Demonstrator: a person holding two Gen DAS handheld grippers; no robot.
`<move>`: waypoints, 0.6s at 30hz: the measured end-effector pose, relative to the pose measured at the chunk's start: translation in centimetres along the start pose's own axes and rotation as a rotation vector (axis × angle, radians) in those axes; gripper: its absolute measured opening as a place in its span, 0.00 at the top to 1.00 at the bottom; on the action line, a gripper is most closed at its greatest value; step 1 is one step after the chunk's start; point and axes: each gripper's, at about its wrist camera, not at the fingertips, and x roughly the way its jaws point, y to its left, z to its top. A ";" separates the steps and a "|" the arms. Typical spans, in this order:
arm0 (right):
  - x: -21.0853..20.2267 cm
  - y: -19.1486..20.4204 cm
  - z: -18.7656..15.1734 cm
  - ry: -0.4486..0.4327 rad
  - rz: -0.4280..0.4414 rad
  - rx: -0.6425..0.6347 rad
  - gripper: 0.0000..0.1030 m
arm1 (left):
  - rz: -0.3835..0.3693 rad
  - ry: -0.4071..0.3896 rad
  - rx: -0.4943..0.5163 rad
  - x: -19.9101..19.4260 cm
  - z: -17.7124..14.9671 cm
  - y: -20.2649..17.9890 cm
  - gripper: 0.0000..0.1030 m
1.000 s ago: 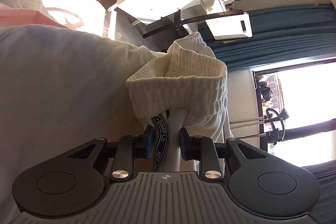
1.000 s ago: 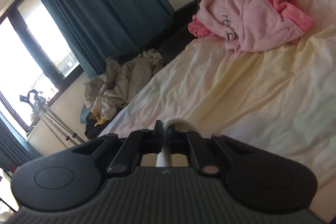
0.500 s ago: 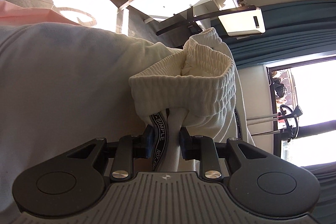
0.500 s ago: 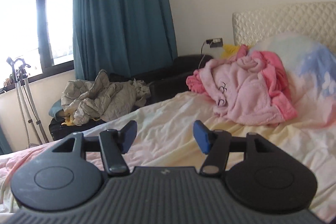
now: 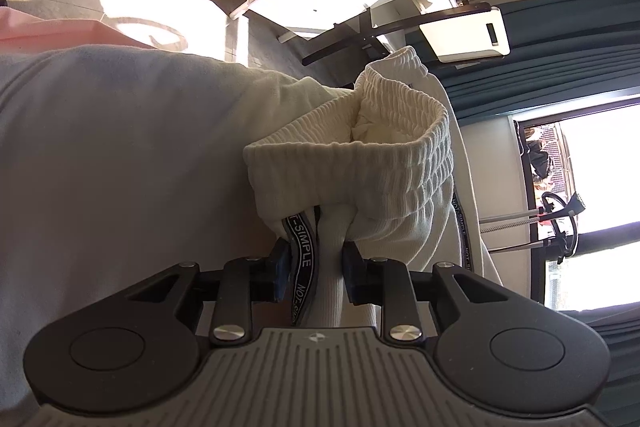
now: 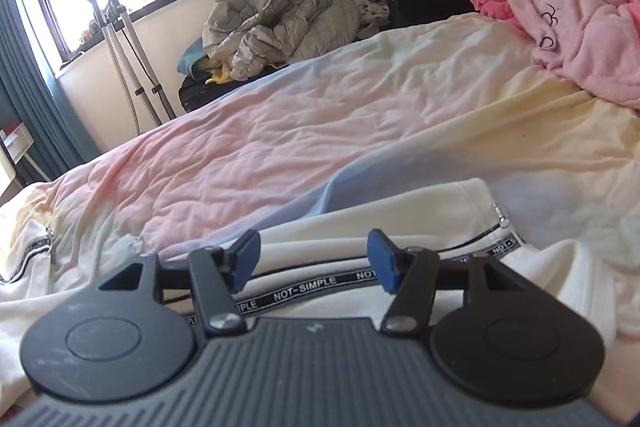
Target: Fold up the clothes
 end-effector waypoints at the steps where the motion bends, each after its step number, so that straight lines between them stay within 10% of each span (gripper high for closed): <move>1: 0.1 -0.2 -0.2 0.019 0.004 0.011 0.41 | 0.000 0.003 -0.003 0.0 0.0 0.1 0.71; 10: 2.2 -7.6 -2.0 0.114 0.067 0.582 0.18 | 0.005 0.014 -0.043 -0.1 0.1 0.8 0.70; 18: 6.0 -8.0 -0.3 0.181 0.024 0.651 0.00 | 0.019 0.008 -0.071 0.3 0.0 1.1 0.70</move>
